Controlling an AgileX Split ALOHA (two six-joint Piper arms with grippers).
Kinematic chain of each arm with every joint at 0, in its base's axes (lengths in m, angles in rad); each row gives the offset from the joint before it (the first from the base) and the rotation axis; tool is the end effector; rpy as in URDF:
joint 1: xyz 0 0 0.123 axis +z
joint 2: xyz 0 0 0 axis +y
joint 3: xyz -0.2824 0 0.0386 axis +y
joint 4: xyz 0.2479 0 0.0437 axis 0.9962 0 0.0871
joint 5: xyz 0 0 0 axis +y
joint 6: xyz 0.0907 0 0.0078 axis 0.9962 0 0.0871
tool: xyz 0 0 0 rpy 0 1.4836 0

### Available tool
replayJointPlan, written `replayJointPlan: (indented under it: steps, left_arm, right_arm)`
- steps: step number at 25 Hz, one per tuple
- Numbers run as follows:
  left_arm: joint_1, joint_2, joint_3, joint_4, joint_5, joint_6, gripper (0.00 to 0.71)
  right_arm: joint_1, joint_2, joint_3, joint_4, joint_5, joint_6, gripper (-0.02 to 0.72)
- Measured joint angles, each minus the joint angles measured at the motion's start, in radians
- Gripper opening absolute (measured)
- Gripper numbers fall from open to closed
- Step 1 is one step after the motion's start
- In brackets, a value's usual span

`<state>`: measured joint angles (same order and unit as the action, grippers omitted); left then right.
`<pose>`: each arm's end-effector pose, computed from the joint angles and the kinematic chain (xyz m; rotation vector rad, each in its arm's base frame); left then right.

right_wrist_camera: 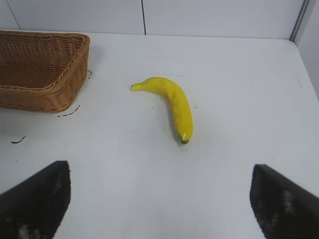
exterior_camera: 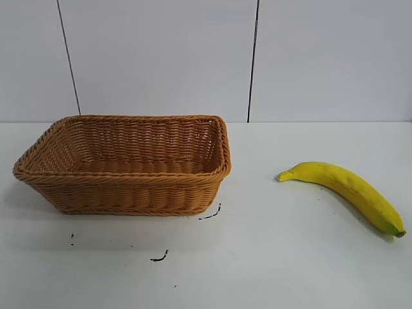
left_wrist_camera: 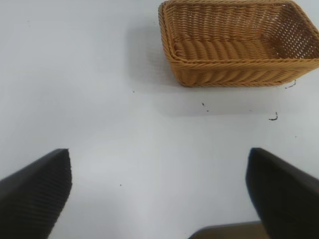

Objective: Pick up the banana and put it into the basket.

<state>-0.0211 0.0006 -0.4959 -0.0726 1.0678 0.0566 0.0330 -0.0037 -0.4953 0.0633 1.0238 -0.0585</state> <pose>-0.0048 -0.0057 0.2756 0.0833 2.0529 -0.0651 -0.0036 0.0048 0.2790 -0.0933 2.0051 0.0590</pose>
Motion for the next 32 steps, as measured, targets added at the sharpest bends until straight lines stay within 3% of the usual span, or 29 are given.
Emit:
replayJointPlan:
  steps: [14, 20, 27, 32]
  left_arm:
    - [0.0, 0.0, 0.0, 0.0, 0.0, 0.0, 0.69]
    - [0.0, 0.0, 0.0, 0.0, 0.0, 0.0, 0.69]
    - [0.0, 0.0, 0.0, 0.0, 0.0, 0.0, 0.69]
    - [0.0, 0.0, 0.0, 0.0, 0.0, 0.0, 0.69]
  right_arm:
    - [0.0, 0.085, -0.013, 0.0, 0.007, 0.025, 0.67]
    - [0.0, 0.456, -0.165, 0.0, 0.027, 0.034, 0.669]
    - [0.0, 0.979, -0.416, 0.0, 0.105, 0.044, 0.669]
    - [0.0, 1.312, -0.59, 0.0, 0.177, -0.029, 0.668]
